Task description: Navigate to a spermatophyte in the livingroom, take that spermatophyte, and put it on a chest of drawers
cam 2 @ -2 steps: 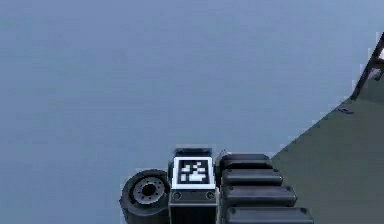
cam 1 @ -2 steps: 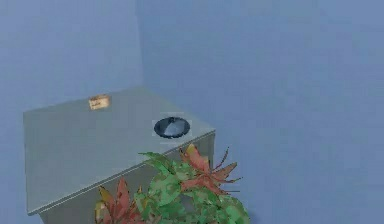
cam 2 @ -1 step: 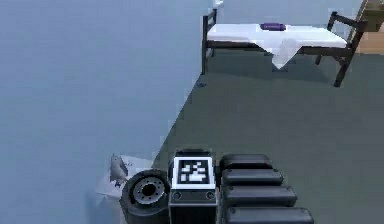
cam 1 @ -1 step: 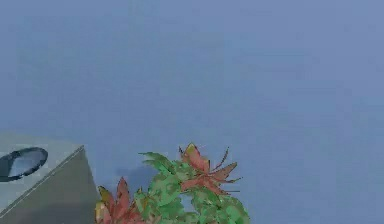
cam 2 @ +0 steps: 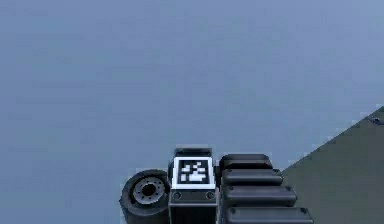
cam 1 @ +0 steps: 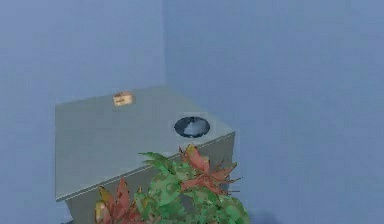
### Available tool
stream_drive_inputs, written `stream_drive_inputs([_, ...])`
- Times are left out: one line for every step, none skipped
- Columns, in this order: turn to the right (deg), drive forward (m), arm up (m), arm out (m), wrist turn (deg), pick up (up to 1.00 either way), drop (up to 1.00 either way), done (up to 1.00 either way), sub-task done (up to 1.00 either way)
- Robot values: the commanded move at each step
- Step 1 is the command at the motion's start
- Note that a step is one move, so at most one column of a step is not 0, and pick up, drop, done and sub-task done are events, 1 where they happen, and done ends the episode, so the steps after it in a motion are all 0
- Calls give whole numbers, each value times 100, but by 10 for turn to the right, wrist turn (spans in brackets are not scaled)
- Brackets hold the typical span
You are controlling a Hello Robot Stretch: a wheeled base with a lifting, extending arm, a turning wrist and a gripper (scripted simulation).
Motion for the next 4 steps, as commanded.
stream_drive_inputs([-450, 0, 0, 0, 0, 0, 0, 0, 0])
stream_drive_inputs([-180, 0, 0, 0, 0, 0, 0, 0, 0])
stream_drive_inputs([0, 55, 0, 0, 0, 0, 0, 0, 0])
stream_drive_inputs([270, 0, 0, 0, 0, 0, 0, 0, 0])
